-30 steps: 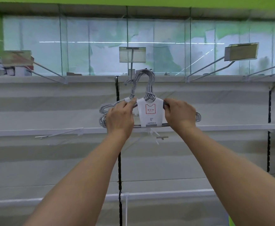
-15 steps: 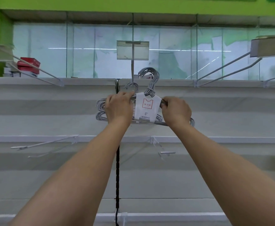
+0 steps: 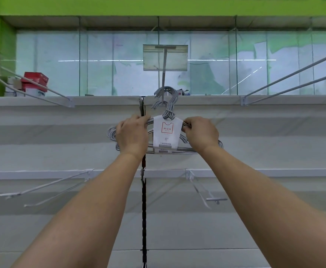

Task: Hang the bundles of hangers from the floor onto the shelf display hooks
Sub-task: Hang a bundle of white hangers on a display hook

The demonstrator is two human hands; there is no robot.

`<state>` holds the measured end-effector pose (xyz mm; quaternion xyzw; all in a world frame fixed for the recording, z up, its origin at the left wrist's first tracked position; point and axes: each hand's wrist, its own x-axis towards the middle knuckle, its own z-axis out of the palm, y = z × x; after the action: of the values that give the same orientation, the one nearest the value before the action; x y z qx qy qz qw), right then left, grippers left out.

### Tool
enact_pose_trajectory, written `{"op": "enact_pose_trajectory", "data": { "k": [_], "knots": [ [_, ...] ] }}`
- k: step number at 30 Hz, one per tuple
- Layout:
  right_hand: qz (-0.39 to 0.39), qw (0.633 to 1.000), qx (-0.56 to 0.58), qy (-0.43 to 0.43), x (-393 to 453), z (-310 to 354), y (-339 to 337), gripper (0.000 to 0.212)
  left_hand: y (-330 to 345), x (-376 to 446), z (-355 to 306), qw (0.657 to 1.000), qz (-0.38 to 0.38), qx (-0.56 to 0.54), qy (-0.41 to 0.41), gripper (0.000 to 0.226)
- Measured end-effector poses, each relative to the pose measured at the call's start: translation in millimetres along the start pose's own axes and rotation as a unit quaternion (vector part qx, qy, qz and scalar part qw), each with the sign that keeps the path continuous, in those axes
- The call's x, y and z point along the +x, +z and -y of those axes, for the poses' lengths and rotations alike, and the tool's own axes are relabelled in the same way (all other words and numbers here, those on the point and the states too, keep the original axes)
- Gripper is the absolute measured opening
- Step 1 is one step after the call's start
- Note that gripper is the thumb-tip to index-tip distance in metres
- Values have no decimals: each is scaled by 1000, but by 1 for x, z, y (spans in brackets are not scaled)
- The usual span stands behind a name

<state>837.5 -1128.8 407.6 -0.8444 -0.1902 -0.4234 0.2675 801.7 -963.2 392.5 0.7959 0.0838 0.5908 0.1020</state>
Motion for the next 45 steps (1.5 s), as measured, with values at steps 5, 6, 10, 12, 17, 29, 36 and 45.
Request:
{"op": "enact_pose_trajectory", "data": {
  "k": [5, 6, 10, 12, 17, 29, 36, 45],
  "knots": [
    [30, 999, -28, -17, 5, -3, 11, 23, 15, -7, 10, 999, 40, 20, -11, 38],
    [35, 999, -35, -23, 5, -5, 13, 23, 19, -8, 11, 998, 49, 22, -12, 37],
    [46, 995, -81, -28, 5, -25, 22, 28, 35, -7, 14, 997, 74, 27, -17, 34],
    [45, 994, -97, -22, 7, -35, 26, 27, 40, -6, 13, 995, 89, 28, -20, 34],
    [42, 994, -98, -24, 12, -41, 42, 28, 52, -5, 10, 995, 86, 10, -53, 32],
    [69, 994, -83, -2, 9, -67, 62, 31, 63, -11, 16, 994, 93, 28, -41, 44],
    [53, 997, -60, -2, -2, -69, 69, 46, 70, -23, 21, 988, 154, 12, -20, 59],
    [-8, 989, -131, -67, -15, -68, 73, 55, 68, -38, 16, 987, 158, 5, -32, 68]
  ]
}}
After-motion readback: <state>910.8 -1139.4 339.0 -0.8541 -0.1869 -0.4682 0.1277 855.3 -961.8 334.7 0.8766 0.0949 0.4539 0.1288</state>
